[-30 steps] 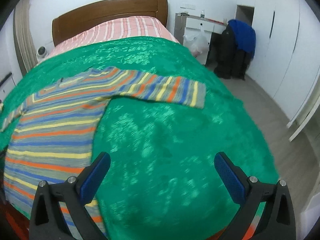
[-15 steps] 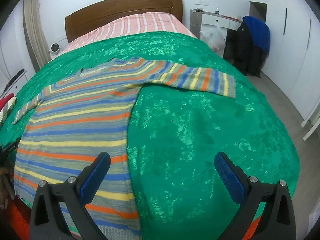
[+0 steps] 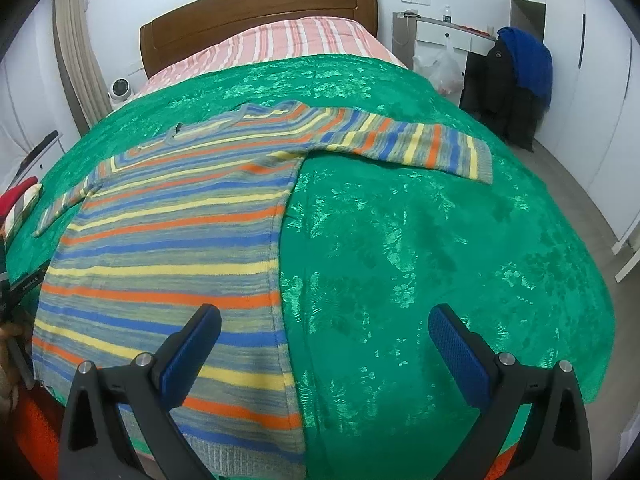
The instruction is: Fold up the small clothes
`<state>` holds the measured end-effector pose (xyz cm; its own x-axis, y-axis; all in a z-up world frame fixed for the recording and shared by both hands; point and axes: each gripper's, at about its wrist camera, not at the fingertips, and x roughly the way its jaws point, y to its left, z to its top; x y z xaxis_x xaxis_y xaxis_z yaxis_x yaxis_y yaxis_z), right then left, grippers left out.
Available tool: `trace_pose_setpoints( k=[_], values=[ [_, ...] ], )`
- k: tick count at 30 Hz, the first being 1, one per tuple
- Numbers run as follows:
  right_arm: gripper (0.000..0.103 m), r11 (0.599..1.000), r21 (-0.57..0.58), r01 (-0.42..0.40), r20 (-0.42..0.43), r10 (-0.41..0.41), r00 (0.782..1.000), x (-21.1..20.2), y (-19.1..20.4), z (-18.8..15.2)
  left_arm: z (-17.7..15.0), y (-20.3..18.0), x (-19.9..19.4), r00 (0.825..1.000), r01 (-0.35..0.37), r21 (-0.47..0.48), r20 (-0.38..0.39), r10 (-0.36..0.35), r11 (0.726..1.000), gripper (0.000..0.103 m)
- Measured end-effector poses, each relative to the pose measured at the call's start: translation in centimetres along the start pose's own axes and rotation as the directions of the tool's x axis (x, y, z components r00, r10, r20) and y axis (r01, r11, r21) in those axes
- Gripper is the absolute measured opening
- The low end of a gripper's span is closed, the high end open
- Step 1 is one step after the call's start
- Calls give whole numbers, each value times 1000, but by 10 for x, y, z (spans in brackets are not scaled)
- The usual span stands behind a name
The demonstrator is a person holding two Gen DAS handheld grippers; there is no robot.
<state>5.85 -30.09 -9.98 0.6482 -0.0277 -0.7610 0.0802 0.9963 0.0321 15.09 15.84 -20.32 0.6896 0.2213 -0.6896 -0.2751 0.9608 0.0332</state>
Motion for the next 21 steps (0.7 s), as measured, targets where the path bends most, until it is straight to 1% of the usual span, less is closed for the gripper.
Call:
trace_pose_setpoints(
  k=[3, 5, 6, 7, 8, 9, 10, 11, 12, 13, 14, 15, 16, 17, 18, 19, 20, 21],
  values=[
    [102, 1000, 7, -5, 0, 5, 1000, 1, -1, -1, 0, 0, 0, 1000, 0, 0, 0, 0, 1000, 103],
    [102, 999, 18, -28, 8, 28, 1000, 0, -2, -1, 0, 0, 0, 1000, 0, 0, 0, 0, 1000, 103],
    [102, 998, 26, -56, 17, 55, 998, -2, -3, 0, 0, 0, 0, 1000, 0, 0, 0, 0, 1000, 103],
    [102, 994, 36, -102, 29, 101, 994, -3, -5, 2, 0, 0, 0, 1000, 0, 0, 0, 0, 1000, 103],
    [102, 978, 59, -201, 48, 198, 979, -4, -11, 7, 0, 0, 0, 1000, 0, 0, 1, 0, 1000, 103],
    [102, 954, 83, -287, 68, 282, 957, -4, -19, 15, 0, 0, 0, 1000, 0, 0, 0, 0, 1000, 103],
    [102, 926, 117, -359, 98, 349, 932, -5, -31, 24, 0, 0, 0, 1000, 0, 0, 0, 0, 1000, 103],
    [102, 898, 157, -410, 135, 391, 910, -5, -45, 35, 0, 0, 0, 1000, 0, 0, 1, 0, 1000, 103],
    [102, 876, 191, -443, 166, 416, 894, -4, -57, 43, 0, 0, 0, 1000, -1, 1, 1, 1, 1000, 103],
    [102, 837, 248, -488, 213, 445, 870, -1, -79, 55, 0, 0, 0, 1000, -1, 1, 1, 1, 1000, 103],
    [102, 794, 310, -523, 248, 463, 851, 6, -103, 67, 0, 0, 0, 1000, -1, 1, 1, 1, 1000, 103],
    [102, 765, 350, -541, 258, 477, 840, 12, -118, 73, 0, 0, 0, 1000, -1, 1, 1, 1, 1000, 103],
    [102, 711, 427, -559, 264, 493, 829, 29, -145, 81, 0, 0, 0, 1000, -2, 1, 2, 2, 1000, 103],
    [102, 676, 482, -558, 265, 494, 828, 41, -162, 84, 0, 1, 0, 1000, -3, 1, 3, 3, 1000, 103],
    [102, 649, 518, -557, 270, 495, 826, 51, -173, 85, 1, 1, 0, 1000, -5, 0, 4, 5, 1000, 103],
    [102, 606, 571, -553, 280, 490, 826, 65, -190, 82, 1, 1, 0, 1000, -7, 0, 5, 7, 1000, 103],
    [102, 577, 613, -539, 278, 480, 832, 76, -201, 79, 1, 1, 0, 1000, -9, 1, 6, 9, 1000, 103],
    [102, 544, 665, -511, 268, 466, 843, 88, -211, 74, 1, 1, 0, 1000, -10, 1, 7, 10, 1000, 103]
  ],
)
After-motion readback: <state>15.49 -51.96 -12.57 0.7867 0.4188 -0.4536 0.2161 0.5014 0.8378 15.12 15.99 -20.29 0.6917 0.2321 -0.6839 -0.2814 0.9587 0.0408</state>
